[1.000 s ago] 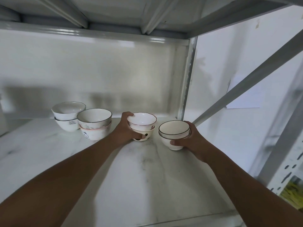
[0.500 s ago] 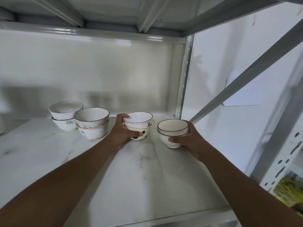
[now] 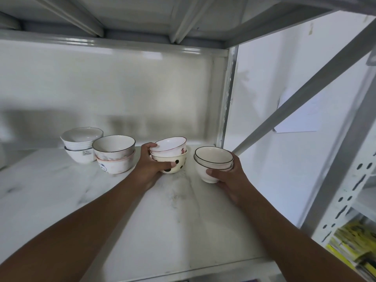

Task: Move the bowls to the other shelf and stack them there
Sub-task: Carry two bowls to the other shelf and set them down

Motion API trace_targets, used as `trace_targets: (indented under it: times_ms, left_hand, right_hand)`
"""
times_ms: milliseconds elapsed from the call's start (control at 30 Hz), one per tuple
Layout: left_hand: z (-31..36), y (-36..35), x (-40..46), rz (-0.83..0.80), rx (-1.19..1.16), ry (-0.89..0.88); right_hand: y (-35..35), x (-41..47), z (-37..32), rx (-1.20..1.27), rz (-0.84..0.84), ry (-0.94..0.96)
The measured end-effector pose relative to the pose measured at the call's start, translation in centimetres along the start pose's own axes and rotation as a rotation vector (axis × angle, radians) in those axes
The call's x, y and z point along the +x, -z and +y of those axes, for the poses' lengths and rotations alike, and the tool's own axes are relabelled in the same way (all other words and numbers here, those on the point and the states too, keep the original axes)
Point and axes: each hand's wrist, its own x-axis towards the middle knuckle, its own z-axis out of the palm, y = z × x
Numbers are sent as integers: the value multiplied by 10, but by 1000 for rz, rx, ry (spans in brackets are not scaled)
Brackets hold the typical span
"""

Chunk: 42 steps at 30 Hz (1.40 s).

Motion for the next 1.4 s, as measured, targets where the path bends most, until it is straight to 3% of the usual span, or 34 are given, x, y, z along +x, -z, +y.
trace_targets:
  times_ms: [600, 1033, 1400]
  left_hand:
    - [37, 3, -31, -21, -4, -16]
    - [73, 14, -69, -261, -48, 12]
    - [69, -38, -135, -502, -124, 72]
  right_hand:
    - [-45, -29, -21, 120, 19, -23]
    - [-84, -107, -58, -52, 125, 77]
    - [-82, -229, -100, -106, 409, 139]
